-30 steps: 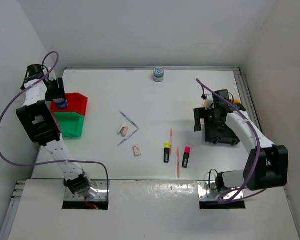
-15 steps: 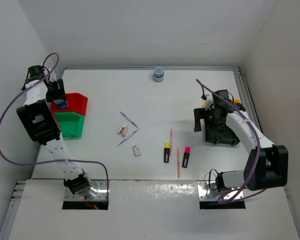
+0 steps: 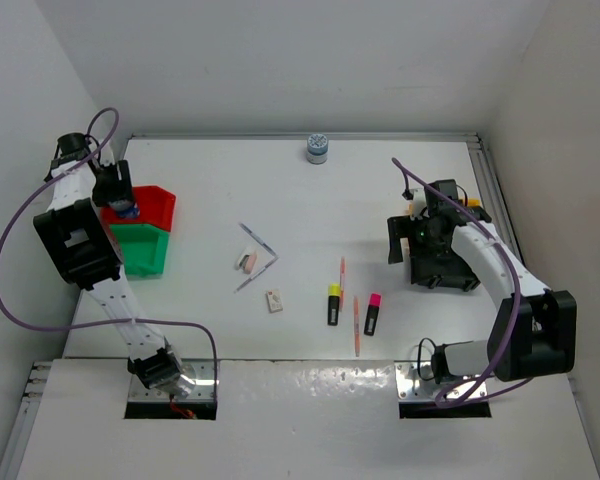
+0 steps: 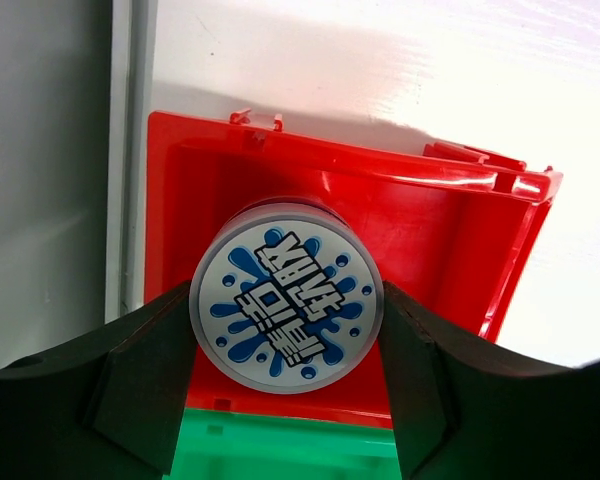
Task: Sort the stationery into containers
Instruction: Place the stationery in the storage box, then move the stationery to the center of the board.
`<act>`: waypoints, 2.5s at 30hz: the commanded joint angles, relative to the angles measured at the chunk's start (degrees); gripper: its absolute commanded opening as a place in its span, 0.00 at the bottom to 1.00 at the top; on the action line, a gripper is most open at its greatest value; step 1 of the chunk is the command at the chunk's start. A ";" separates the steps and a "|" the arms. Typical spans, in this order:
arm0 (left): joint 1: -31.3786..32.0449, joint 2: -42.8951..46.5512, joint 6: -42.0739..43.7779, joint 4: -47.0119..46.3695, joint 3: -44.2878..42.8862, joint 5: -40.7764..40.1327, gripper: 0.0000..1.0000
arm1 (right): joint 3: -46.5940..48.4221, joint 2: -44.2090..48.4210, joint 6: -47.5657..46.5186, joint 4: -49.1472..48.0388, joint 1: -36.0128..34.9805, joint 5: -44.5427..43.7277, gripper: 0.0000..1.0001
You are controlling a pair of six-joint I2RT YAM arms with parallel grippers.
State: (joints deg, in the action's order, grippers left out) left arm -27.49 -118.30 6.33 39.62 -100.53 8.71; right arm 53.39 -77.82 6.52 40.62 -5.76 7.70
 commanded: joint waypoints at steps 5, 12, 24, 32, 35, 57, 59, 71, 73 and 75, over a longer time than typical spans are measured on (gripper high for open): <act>0.50 4.48 -0.70 -0.33 -3.09 0.61 0.92 | 3.65 1.71 0.51 -0.63 -0.31 0.65 0.91; 0.50 5.89 -0.97 -0.50 -2.83 -2.82 0.76 | 3.92 1.44 0.07 -0.54 -0.04 0.82 0.91; 0.94 15.19 4.56 0.46 2.00 20.54 0.92 | 14.62 -4.34 0.59 -4.06 -1.88 0.82 0.91; 3.57 24.42 6.06 -4.90 12.98 24.34 1.00 | 35.26 -21.90 0.94 -9.41 -7.16 -3.13 0.93; 6.38 26.54 6.94 -5.34 15.10 21.79 1.00 | 40.81 -29.02 2.78 -14.59 -7.95 -3.92 0.95; 14.12 26.28 -0.26 -8.41 20.02 17.66 1.00 | 57.26 -65.34 9.83 -61.53 -13.40 -5.41 0.99; 14.13 25.84 -0.53 -8.06 19.50 17.31 1.00 | 58.93 -66.84 8.34 -63.82 -14.36 -9.26 0.99; 14.21 24.26 -1.14 -7.27 17.91 15.81 1.00 | 73.53 -79.68 4.90 -66.72 -16.13 -17.11 0.95; 14.13 23.64 -1.49 -7.10 17.48 15.64 1.00 | 73.00 -79.94 5.16 -66.90 -15.78 -16.93 0.92; 14.13 23.20 -1.58 -7.18 17.30 15.72 1.00 | 72.48 -79.94 5.17 -67.60 -15.51 -16.58 0.85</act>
State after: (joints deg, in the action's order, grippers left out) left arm -13.78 -94.85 5.58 33.19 -80.68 24.51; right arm 124.11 -158.10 12.10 -22.33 -21.96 -7.57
